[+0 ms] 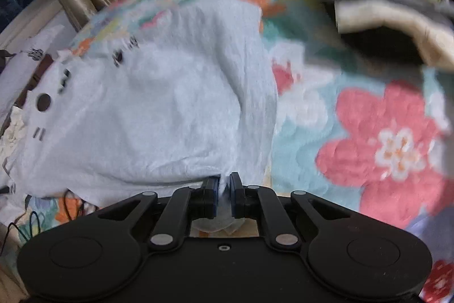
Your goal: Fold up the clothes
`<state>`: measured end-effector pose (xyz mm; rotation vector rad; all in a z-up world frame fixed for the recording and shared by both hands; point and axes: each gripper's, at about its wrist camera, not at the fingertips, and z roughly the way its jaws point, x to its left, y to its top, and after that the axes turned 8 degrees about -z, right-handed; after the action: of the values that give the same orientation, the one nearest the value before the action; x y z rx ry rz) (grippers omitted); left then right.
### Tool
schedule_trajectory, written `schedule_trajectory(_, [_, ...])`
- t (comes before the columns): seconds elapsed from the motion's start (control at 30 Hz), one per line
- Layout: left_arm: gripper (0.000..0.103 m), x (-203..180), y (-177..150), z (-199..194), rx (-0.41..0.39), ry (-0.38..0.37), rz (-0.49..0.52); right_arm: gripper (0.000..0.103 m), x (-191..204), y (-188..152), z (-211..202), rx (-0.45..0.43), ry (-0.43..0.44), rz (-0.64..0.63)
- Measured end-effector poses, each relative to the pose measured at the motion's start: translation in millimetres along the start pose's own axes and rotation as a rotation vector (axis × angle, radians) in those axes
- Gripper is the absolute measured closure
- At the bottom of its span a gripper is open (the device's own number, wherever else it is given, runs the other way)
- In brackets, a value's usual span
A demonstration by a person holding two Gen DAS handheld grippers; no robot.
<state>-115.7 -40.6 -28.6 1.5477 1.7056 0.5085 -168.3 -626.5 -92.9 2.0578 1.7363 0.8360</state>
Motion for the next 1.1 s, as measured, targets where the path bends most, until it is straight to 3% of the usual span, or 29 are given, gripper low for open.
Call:
schedule_trajectory(0.1, [0.096,3,-2,-4,0.019,0.006,-0.015,0.094,0,15,-33,-0.089,0.057,0.011])
schedule_trajectory(0.17, [0.095,10,-13,13,0.112,0.047,-0.031,0.094,-2,24,-51,-0.107,0.089,0.011])
schedule_trajectory(0.2, [0.095,15,-18,21,0.162,0.061,-0.055,0.094,-3,24,-53,-0.089,0.049,-0.011])
schedule_trajectory(0.3, [0.093,28,-32,34,0.278,0.078,-0.120,0.094,-4,19,-45,0.012,-0.176,-0.117])
schedule_trajectory(0.33, [0.091,28,-31,33,0.272,0.086,-0.109,0.092,-5,16,-40,0.039,-0.245,-0.144])
schedule_trajectory(0.37, [0.089,25,-28,28,0.247,0.099,-0.085,0.088,-7,13,-38,0.041,-0.260,-0.137])
schedule_trajectory(0.5, [0.088,12,-8,4,0.100,0.143,-0.008,0.087,-20,5,-36,-0.007,-0.166,-0.032])
schedule_trajectory(0.57, [0.085,6,4,-7,0.032,0.125,0.003,0.085,-14,7,-31,-0.011,-0.153,-0.049])
schedule_trajectory(0.63, [0.073,-3,21,-17,-0.022,0.082,0.013,0.083,1,18,-26,-0.018,-0.139,-0.102])
schedule_trajectory(0.67, [0.067,-9,30,-18,-0.044,0.062,0.033,0.077,8,25,-27,-0.032,-0.123,-0.125])
schedule_trajectory(0.73, [0.038,-22,47,-16,-0.080,0.039,0.089,0.063,21,46,-31,-0.069,-0.072,-0.157])
schedule_trajectory(0.8, [0.034,-36,65,-3,-0.110,0.020,0.137,0.043,33,70,-32,-0.106,-0.004,-0.187])
schedule_trajectory(0.9, [0.030,-55,90,31,-0.097,-0.051,0.140,0.024,50,113,-22,-0.168,0.067,-0.233])
schedule_trajectory(1.0, [0.029,-74,110,86,-0.031,-0.080,0.120,0.024,56,153,5,-0.212,0.112,-0.234])
schedule_trajectory(1.1, [0.029,-101,118,136,-0.005,-0.047,0.187,0.024,52,186,40,-0.230,0.140,-0.181])
